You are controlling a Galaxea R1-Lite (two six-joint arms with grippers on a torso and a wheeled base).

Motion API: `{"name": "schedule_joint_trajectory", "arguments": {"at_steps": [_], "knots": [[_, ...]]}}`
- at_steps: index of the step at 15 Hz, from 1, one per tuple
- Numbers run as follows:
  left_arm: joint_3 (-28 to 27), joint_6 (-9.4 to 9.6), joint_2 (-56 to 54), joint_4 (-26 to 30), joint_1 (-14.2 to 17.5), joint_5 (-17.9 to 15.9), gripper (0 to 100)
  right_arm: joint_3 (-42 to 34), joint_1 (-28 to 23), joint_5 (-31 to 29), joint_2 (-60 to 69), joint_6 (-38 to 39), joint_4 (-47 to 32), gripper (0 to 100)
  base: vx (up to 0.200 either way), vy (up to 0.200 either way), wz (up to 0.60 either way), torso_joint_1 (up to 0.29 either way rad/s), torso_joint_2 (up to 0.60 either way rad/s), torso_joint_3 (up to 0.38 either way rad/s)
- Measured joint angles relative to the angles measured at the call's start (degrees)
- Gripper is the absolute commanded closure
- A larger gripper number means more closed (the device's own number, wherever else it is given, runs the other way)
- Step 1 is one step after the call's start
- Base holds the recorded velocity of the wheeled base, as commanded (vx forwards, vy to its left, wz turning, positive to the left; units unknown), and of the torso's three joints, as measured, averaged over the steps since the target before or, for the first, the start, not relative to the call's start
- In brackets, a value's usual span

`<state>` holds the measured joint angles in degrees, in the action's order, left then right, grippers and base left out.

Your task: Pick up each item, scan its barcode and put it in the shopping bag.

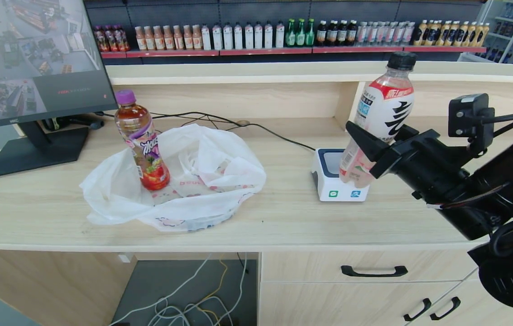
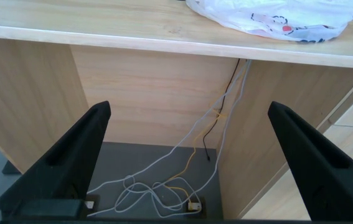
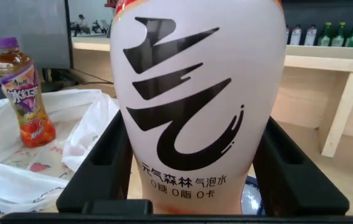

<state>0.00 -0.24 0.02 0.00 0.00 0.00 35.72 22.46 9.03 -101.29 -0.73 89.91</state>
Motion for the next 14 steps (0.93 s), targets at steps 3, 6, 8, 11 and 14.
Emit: {"name": "schedule_joint_trajectory", "arguments": {"at_steps": [3, 6, 8, 11, 14], "knots": [[0.00, -0.05, 0.00, 0.05, 0.00, 0.00, 0, 0.09, -0.05, -0.09, 0.00, 0.41, -0.21, 100, 0.000, 0.200, 0.00, 0.007, 0.00, 0.002], [0.00, 0.06, 0.00, 0.00, 0.00, 0.00, 0, -0.55, -0.18, -0.01, 0.28, 2.32, 0.20, 100, 0.000, 0.200, 0.00, -0.002, 0.00, 0.004], [0.00, 0.09, 0.00, 0.00, 0.00, -0.02, 0, 0.52, 1.07, 0.00, -0.04, 2.28, 0.01, 100, 0.000, 0.200, 0.00, 0.007, 0.00, 0.000], [0.00, 0.02, 0.00, 0.00, 0.00, 0.00, 0, 0.48, 1.08, -0.01, -0.41, 2.26, 0.06, 100, 0.000, 0.200, 0.00, 0.001, 0.01, 0.001], [0.00, 0.06, 0.00, 0.00, 0.00, 0.00, 0, 1.32, 0.87, 0.00, -1.96, 2.23, 0.04, 100, 0.000, 0.067, 0.00, 0.001, 0.00, 0.001]]}}
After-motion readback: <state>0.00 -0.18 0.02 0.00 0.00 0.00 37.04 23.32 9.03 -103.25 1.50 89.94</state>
